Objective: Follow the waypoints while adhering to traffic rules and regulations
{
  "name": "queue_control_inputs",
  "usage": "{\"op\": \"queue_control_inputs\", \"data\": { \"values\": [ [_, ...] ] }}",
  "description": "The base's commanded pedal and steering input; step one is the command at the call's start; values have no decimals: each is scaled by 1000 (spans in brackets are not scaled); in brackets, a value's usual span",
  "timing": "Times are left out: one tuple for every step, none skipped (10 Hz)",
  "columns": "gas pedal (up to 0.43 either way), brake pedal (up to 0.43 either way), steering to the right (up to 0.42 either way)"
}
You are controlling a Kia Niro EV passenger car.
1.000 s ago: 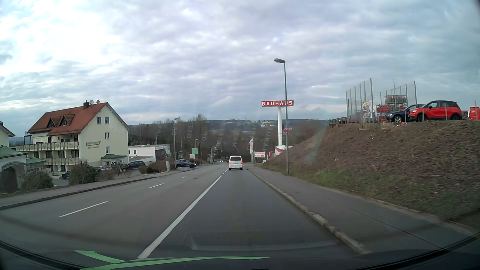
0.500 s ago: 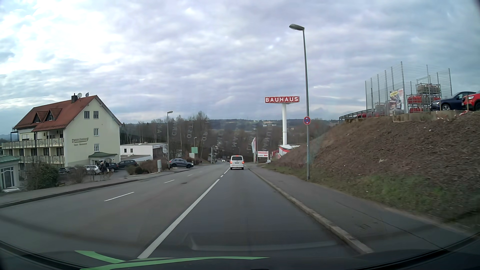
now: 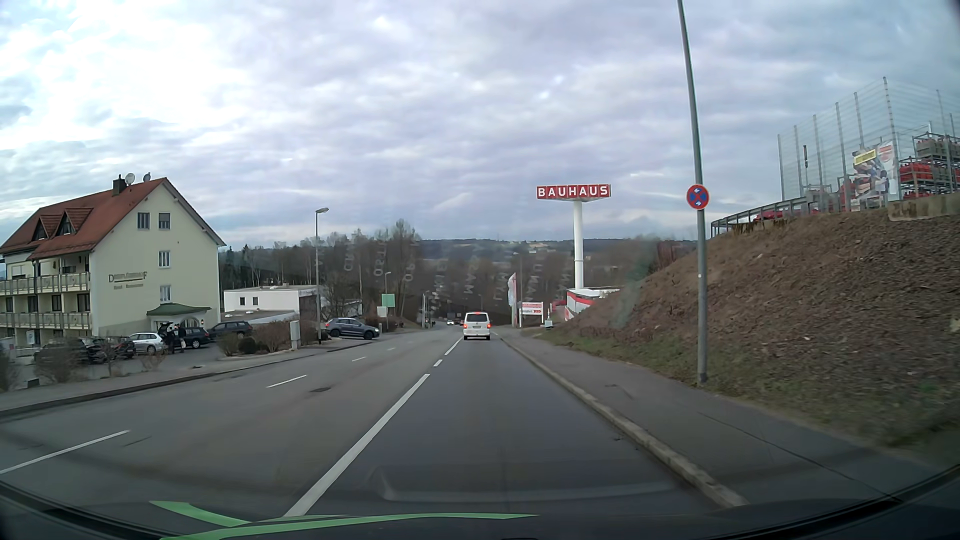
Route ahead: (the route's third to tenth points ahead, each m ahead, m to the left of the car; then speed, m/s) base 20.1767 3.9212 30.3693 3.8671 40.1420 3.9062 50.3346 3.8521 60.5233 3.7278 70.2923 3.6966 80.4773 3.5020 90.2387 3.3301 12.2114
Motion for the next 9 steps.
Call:
{"op": "queue_control_inputs", "data": {
  "values": [
    [0, 122, -2],
    [0, 122, -1],
    [0, 122, 0],
    [0, 122, 0],
    [0, 122, 0],
    [0, 122, 0],
    [0, 128, 0],
    [0, 122, 0],
    [0, 128, 0]
  ]
}}
